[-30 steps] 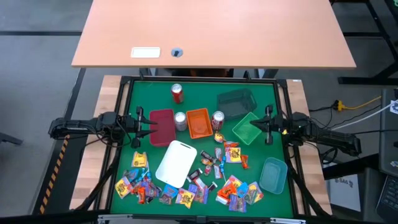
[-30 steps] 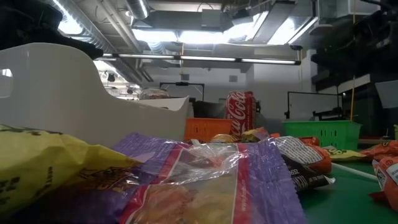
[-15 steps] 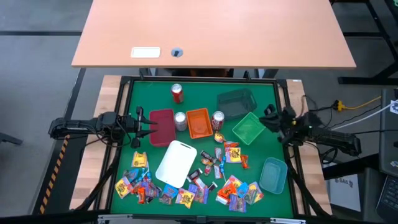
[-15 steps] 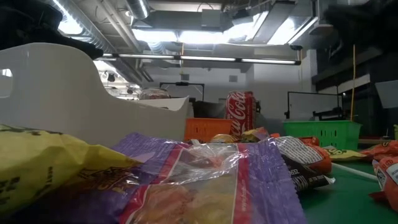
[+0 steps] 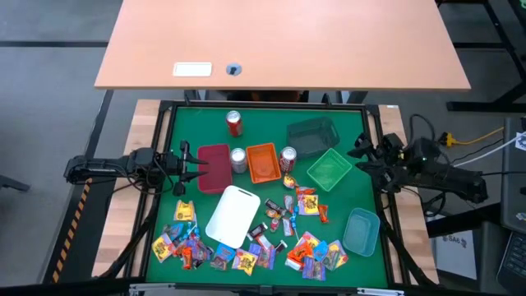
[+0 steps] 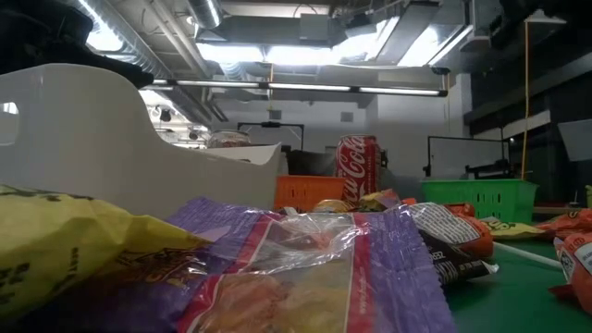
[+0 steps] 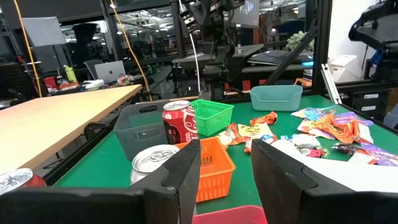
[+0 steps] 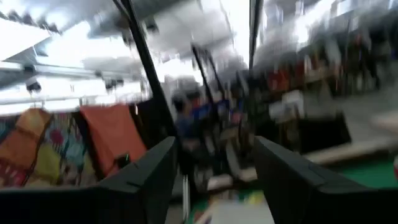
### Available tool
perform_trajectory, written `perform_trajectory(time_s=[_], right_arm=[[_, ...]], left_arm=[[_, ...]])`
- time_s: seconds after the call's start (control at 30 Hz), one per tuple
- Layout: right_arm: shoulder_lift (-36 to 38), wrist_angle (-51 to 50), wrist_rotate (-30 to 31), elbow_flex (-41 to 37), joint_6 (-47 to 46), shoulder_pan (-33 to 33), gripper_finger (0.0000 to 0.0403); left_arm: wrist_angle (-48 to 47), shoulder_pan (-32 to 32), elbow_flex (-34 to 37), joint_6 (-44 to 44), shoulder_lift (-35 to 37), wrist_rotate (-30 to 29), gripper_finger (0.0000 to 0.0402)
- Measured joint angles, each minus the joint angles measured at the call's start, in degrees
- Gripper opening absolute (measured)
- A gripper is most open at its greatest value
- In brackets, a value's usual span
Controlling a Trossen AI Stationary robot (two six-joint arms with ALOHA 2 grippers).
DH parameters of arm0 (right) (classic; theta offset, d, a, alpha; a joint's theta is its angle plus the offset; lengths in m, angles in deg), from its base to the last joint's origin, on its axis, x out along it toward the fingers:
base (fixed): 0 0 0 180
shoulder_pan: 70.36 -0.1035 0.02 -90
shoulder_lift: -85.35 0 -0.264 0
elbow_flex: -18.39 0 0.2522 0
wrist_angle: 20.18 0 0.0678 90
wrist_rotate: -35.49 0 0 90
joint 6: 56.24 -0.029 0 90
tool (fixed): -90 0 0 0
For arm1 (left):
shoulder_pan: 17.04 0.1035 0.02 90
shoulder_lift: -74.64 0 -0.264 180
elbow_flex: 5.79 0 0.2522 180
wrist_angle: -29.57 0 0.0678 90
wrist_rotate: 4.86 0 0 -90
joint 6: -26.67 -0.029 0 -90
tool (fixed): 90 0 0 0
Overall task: Sort candy
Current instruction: Put the orange candy into the black bin
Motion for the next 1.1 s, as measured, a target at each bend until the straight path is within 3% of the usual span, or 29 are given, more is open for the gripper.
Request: perform_trajectory(time_s=[0.27,0.4,0.53,0.77,0.97,1.1], right_arm=[[-15.25,-23.06,-2.33,14.33,-5.88,0.01,0.0213],[-21.80,-26.70,-6.20,17.46,-11.96,-1.29,0.0214],[-29.14,-26.81,-6.56,19.31,-17.03,-7.85,0.0214],[-40.15,-27.12,4.40,20.78,-23.10,-23.19,0.0214],[-48.44,-27.17,13.32,20.85,-37.92,-32.43,0.0214],[-52.58,-27.18,14.30,20.85,-46.28,-35.68,0.0214]], left_arm=[[0.00,-0.02,0.00,0.00,0.02,-0.02,0.0132],[0.01,-0.02,0.00,-0.01,0.00,-0.02,0.0132],[0.02,0.00,0.00,0.00,0.02,-0.02,0.0132],[0.02,-0.01,0.00,0.00,0.01,-0.01,0.0132],[0.02,-0.01,0.00,0.00,0.02,-0.02,0.0132],[0.02,-0.01,0.00,0.00,0.01,-0.01,0.0132]])
